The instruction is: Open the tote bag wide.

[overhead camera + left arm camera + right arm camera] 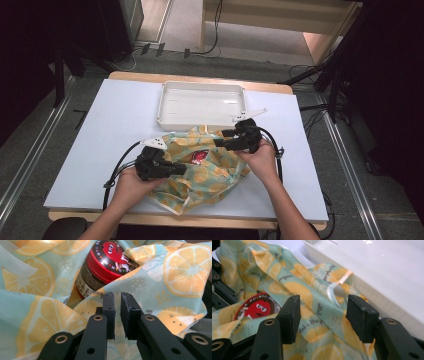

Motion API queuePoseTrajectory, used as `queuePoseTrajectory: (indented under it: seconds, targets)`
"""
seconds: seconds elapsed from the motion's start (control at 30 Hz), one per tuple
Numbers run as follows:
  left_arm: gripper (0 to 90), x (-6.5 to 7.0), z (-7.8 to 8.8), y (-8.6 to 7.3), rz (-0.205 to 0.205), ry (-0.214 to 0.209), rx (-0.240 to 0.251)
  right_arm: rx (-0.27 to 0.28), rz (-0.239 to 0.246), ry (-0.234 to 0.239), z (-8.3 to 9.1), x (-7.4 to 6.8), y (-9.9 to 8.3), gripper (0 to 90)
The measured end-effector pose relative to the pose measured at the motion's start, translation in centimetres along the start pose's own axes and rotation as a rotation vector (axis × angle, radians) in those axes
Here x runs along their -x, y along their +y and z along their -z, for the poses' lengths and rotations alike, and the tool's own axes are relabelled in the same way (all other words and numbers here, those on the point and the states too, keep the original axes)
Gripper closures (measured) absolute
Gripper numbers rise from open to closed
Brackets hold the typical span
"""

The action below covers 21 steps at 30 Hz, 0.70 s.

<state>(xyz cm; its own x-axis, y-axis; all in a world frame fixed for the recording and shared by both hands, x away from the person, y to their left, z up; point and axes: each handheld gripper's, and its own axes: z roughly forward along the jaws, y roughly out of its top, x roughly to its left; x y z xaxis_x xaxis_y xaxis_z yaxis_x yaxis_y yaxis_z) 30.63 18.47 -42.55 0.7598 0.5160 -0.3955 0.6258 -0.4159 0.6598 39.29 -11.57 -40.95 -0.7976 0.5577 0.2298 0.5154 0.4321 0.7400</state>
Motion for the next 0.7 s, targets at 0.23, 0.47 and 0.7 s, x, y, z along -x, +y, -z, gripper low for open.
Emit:
queuePoseTrajectory:
  seconds: [0.23,0.47,0.7]
  targets:
    - [83.0,0.2,-0.2,-0.4,0.000,0.003,-0.004,-0.032,-0.007,0.024,-1.3,0.1,-0.3,50.7]
    - [83.1,0.3,-0.7,-1.1,0.005,-0.006,-0.012,-0.076,0.051,-0.026,-1.9,-0.5,-0.8,80.7]
    - [88.5,0.9,-1.0,-1.6,-0.015,-0.004,-0.007,-0.086,0.011,-0.066,-1.8,-0.3,-0.7,90.0]
